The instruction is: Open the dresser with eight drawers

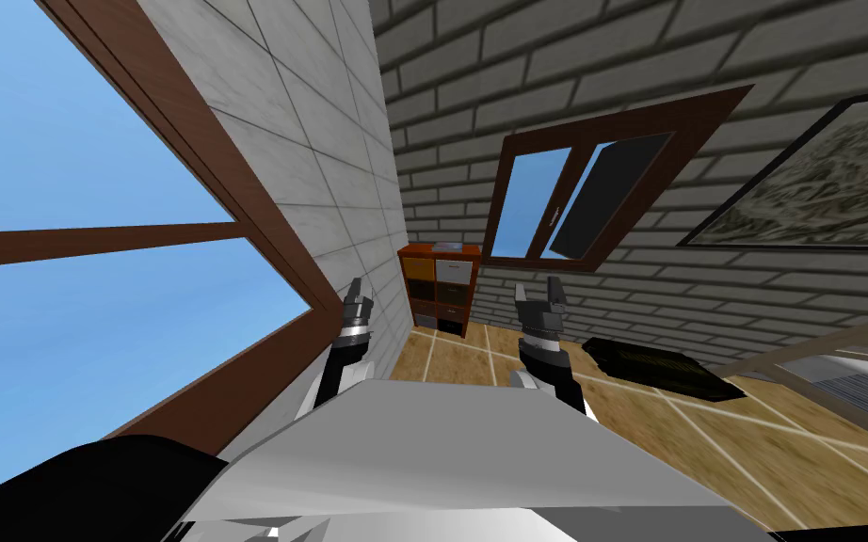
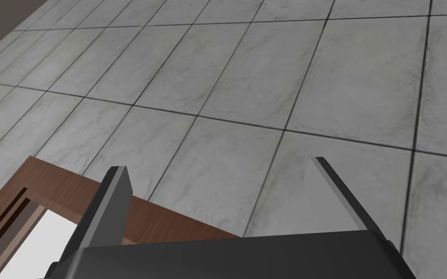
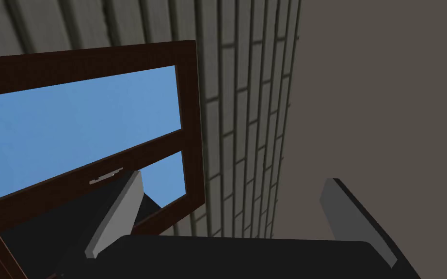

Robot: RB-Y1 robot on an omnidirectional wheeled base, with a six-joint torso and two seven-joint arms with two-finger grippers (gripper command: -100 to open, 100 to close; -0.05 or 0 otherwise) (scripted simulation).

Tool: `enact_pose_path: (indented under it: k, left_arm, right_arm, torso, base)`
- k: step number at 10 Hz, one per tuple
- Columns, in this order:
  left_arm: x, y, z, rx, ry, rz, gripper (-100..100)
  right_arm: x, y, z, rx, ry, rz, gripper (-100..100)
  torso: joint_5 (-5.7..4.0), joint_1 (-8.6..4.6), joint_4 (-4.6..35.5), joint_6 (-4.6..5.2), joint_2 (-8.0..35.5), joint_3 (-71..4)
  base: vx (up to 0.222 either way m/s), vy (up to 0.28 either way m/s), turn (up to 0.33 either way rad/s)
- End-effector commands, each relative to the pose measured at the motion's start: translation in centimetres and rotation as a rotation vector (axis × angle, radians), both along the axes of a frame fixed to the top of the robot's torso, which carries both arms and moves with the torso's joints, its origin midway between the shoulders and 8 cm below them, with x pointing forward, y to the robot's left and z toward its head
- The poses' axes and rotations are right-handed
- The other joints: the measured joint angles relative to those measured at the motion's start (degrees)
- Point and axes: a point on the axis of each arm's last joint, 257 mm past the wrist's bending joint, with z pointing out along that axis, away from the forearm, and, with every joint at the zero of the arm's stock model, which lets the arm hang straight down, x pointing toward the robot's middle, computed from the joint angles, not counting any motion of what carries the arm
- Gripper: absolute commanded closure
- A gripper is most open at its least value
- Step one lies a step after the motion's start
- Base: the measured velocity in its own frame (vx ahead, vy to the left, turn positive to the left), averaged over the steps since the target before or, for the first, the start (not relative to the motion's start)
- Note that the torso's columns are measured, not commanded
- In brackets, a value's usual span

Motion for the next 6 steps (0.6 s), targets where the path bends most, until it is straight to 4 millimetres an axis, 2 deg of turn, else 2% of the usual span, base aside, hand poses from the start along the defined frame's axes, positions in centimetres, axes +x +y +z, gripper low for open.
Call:
enact_pose_path:
  k: [1,6]
  left_arm:
    - [0.00,0.00,0.00,0.000,0.000,0.000,0]
    - [0.00,0.00,0.01,0.000,0.000,0.000,0]
  right_arm:
    - [0.00,0.00,0.00,0.000,0.000,0.000,0]
    - [-0.01,0.00,0.01,0.000,0.000,0.000,0]
  torso:
    - [0.00,0.00,2.3,0.00,2.3,-4.7]
    - [0.00,0.00,22.7,0.00,22.7,-45.4]
  base:
    - [0.000,0.000,0.000]
    - [0.000,0.000,0.000]
